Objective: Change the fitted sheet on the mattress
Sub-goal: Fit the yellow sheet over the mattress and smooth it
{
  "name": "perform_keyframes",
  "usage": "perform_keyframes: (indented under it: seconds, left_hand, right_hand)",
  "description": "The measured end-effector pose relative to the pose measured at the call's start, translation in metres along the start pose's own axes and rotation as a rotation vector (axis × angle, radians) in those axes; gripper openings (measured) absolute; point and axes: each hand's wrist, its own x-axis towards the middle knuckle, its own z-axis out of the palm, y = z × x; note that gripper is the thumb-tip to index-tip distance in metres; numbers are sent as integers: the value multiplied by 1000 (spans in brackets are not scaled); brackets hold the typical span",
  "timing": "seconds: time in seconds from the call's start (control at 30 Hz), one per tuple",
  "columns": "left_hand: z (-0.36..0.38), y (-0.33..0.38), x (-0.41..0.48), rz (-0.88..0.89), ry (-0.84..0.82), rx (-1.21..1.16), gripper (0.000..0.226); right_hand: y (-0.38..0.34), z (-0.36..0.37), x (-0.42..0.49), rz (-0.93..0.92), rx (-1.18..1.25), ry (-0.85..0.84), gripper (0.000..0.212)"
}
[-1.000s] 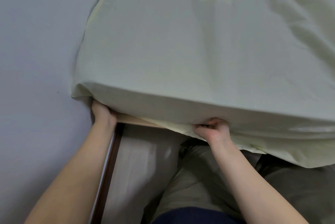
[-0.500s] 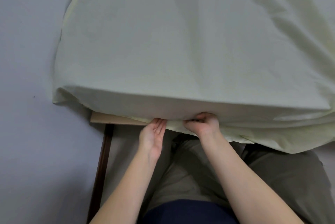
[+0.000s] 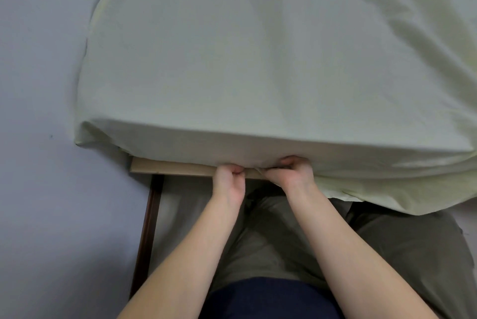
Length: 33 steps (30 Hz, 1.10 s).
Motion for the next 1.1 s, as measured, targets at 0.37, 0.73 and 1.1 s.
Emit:
perform_keyframes:
  seconds: [0.37,0.73,1.1]
  left_hand:
    - [-35,-17,-25,160,-40,178,28]
    - [4,-11,2,-83,15,84,31]
    - [-19,-38,-25,236,173,238,21]
  right_hand:
    - [-4,-4,13,-14,22,-49,36]
    - [1,-5,5,-64,-78,-80,26]
    - [-5,-7,12,-23,-13,-57,44]
